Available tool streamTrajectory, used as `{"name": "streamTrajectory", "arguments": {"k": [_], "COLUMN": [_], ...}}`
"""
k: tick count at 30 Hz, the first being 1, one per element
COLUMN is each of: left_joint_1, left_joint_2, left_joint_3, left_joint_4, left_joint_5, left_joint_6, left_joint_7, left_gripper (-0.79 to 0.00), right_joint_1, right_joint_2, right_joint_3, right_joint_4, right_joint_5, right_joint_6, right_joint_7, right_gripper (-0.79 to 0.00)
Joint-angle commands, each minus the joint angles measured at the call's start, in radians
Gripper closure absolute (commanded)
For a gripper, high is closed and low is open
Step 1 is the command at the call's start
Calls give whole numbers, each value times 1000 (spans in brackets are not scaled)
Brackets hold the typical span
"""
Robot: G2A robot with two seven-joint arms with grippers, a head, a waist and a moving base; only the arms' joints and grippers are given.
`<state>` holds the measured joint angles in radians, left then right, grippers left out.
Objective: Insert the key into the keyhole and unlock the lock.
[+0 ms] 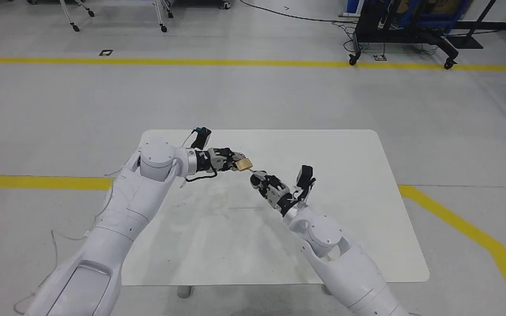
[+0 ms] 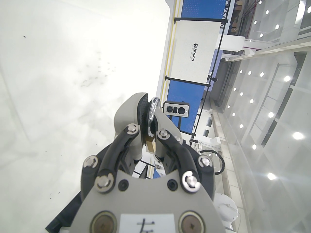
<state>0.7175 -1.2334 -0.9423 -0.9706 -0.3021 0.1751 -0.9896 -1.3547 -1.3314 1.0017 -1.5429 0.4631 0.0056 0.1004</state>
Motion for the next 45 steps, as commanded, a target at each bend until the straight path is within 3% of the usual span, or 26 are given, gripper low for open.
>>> {"name": "streamTrajectory", "arguments": {"k": [1, 31, 45], "left_joint_1": [1, 5, -2], "left_joint_2": [0, -5, -13], "left_joint_3": [-1, -10, -8], "left_joint_4": [-1, 0, 29], "left_joint_5": [-2, -4, -54], "left_joint_6": [2, 15, 39], "left_joint_7": [1, 3, -42], "left_gripper": [0, 0, 0], "right_joint_1": [6, 42, 44], "right_joint_2": [-3, -40, -61], "right_joint_3": [-2, -53, -70], "right_joint_4": [7, 40, 57], "right_joint_5": [1, -43, -101], "right_joint_6": [4, 22, -26], "right_joint_7": [-3, -21, -114], "right_gripper": [0, 0, 0]}}
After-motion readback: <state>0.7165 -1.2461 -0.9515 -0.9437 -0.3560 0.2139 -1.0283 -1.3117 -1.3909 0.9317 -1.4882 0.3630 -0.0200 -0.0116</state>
